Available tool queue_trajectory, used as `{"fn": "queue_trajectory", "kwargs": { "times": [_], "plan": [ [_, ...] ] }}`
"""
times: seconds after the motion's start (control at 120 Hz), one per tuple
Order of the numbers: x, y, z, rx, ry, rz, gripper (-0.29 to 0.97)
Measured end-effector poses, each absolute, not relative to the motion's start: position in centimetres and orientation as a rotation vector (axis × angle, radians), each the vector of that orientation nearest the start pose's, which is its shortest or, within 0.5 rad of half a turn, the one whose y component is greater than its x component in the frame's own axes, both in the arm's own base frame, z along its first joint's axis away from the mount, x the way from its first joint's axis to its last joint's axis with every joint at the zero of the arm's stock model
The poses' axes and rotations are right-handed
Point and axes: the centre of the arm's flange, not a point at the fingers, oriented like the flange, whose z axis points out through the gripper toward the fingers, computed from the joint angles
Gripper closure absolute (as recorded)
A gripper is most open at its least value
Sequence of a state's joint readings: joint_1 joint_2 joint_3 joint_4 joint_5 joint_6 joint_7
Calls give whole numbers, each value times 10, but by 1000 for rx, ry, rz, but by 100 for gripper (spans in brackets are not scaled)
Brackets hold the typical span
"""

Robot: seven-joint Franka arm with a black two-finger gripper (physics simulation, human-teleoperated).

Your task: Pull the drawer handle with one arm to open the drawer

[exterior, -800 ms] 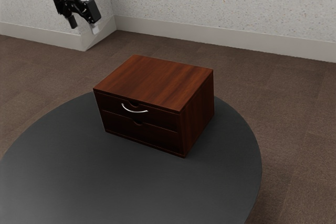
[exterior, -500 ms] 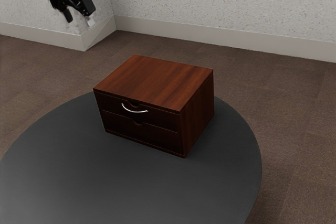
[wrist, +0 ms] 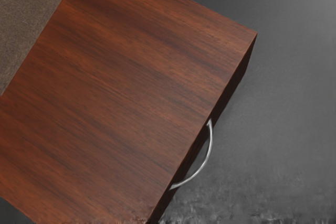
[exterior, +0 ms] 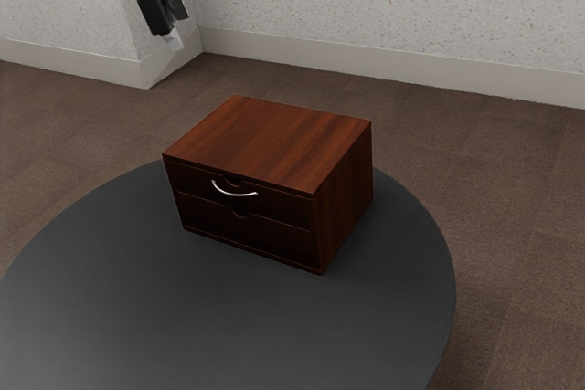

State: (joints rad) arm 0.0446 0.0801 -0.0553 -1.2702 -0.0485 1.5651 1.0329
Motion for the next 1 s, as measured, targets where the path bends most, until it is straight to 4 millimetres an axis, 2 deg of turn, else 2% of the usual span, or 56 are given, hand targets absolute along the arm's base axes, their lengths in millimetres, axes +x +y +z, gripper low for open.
{"fn": "queue_trajectory", "kwargs": {
  "times": [0.075, 0.192, 0.342, 0.4, 0.45, 0.683, 0.775, 1.0],
  "plan": [
    [578, -5, 694, -2610, 1635, -269, 0],
    [573, -8, 644, -2536, 1782, -203, 0],
    [560, -14, 614, -2417, 1913, -227, 0],
    [554, -16, 583, -2378, 1950, -231, 0],
    [553, -17, 565, -2337, 1970, -252, 0],
    [533, -13, 548, -2123, 1980, -397, 4],
    [524, -13, 531, -2074, 2001, -400, 5],
    [521, -13, 516, -1981, 2031, -421, 8]
  ]
}}
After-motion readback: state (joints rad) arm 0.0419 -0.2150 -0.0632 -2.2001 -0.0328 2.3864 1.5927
